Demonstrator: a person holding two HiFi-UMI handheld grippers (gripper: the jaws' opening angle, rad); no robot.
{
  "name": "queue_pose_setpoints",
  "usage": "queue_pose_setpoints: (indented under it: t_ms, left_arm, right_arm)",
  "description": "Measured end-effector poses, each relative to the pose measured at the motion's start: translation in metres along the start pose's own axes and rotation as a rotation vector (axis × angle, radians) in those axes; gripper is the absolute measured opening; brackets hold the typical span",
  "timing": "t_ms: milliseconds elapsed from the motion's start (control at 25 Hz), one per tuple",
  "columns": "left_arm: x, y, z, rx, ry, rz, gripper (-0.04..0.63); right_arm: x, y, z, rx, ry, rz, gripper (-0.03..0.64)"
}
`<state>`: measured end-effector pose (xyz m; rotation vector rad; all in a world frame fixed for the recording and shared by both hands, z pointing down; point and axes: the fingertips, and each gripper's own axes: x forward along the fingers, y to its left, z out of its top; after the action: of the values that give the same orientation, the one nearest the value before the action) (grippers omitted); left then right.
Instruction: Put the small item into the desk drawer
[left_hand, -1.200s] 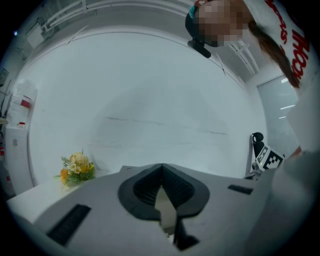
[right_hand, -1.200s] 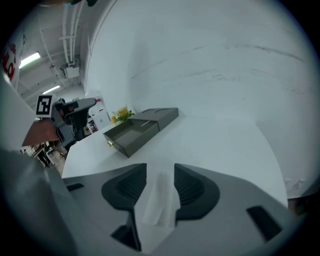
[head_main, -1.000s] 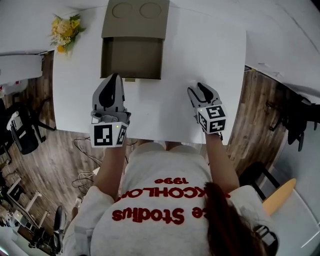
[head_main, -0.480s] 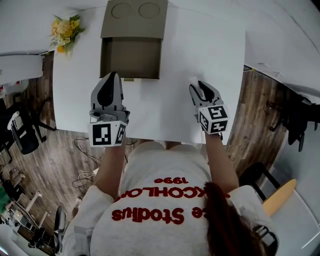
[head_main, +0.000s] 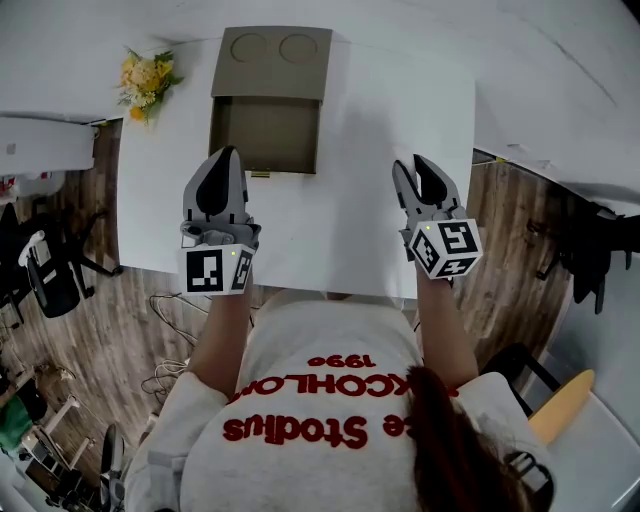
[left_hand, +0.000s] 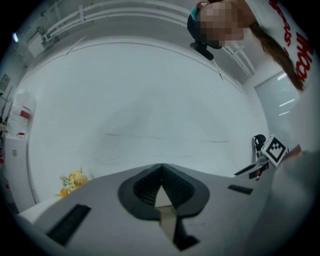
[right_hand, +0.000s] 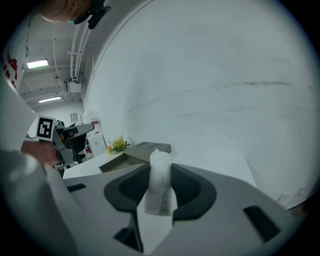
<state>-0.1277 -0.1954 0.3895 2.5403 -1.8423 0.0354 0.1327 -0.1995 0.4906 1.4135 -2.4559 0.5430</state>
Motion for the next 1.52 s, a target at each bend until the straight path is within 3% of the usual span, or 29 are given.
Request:
queue_pose_setpoints:
  t_ms: [400, 760, 1080, 1520]
  left_arm:
    - [0.007, -0.002, 0.041, 0.009, -0.091, -0.005, 0.008]
    - [0.009, 0.0, 0.075, 0.028, -0.163, -0.021, 0.008]
    - [0.001, 0.005, 0.085, 0.044, -0.178, -0.006, 0.008]
    - [-0.037, 0.039, 0.086, 0.074, -0.156, 0.122, 0.007]
  right_arm:
    - [-0.037, 0.0, 0.096, -0.038, -0.273, -0.026, 0.133]
    - [-0.066, 0.017, 0.148, -0.058, -0.448, -0.025, 0.132]
    - [-0.069, 0.032, 0.162, -0.073, -0.475, 0.013, 0.132]
    - [-0.031, 0.082, 0.171, -0.085, -0.464, 0.193, 0.132]
